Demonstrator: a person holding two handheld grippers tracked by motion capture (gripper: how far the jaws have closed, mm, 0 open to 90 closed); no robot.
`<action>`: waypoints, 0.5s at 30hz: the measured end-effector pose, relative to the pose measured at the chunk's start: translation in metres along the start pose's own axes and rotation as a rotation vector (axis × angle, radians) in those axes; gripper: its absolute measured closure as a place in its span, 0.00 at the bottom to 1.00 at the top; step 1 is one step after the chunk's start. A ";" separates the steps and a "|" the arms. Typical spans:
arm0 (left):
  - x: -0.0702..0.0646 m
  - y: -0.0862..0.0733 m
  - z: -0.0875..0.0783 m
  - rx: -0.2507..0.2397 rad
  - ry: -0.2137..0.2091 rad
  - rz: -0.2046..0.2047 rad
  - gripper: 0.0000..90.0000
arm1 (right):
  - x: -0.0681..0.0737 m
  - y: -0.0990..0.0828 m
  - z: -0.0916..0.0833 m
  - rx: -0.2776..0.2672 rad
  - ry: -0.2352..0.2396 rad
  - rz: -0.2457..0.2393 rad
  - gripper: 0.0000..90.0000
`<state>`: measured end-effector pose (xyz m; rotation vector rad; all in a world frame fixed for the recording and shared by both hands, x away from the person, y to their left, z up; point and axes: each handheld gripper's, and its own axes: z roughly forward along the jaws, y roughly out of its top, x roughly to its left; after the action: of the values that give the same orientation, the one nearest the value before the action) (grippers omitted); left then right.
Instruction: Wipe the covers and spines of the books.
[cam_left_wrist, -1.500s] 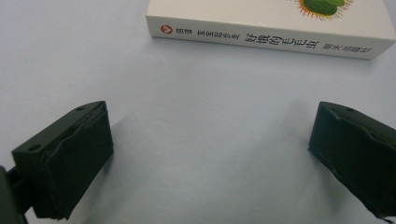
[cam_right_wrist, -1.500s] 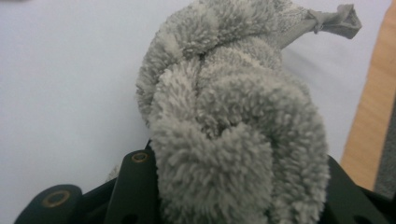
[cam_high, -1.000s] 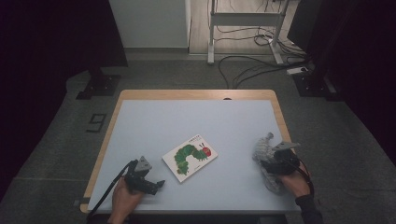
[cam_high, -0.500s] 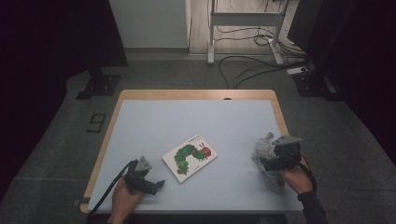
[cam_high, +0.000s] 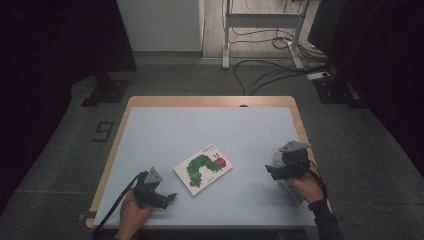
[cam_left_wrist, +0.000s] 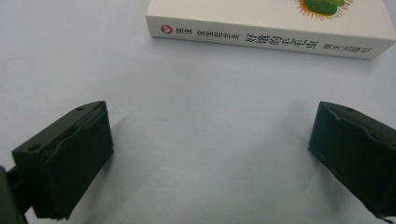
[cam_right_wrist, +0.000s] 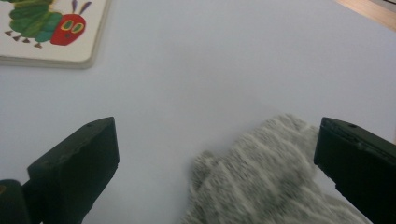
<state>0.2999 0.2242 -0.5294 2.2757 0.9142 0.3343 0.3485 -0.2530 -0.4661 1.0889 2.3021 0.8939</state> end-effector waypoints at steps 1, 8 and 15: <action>0.000 0.000 0.000 0.000 0.000 0.000 0.00 | 0.001 0.001 0.002 0.000 0.004 -0.003 0.00; 0.000 0.000 0.000 -0.001 0.000 0.000 0.00 | 0.011 0.011 0.013 -0.005 0.047 -0.022 0.00; -0.001 0.001 0.000 0.000 0.001 0.003 0.00 | 0.022 0.020 0.028 -0.003 0.087 -0.043 0.00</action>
<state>0.2998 0.2233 -0.5289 2.2772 0.9113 0.3371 0.3631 -0.2153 -0.4742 1.0140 2.3839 0.9450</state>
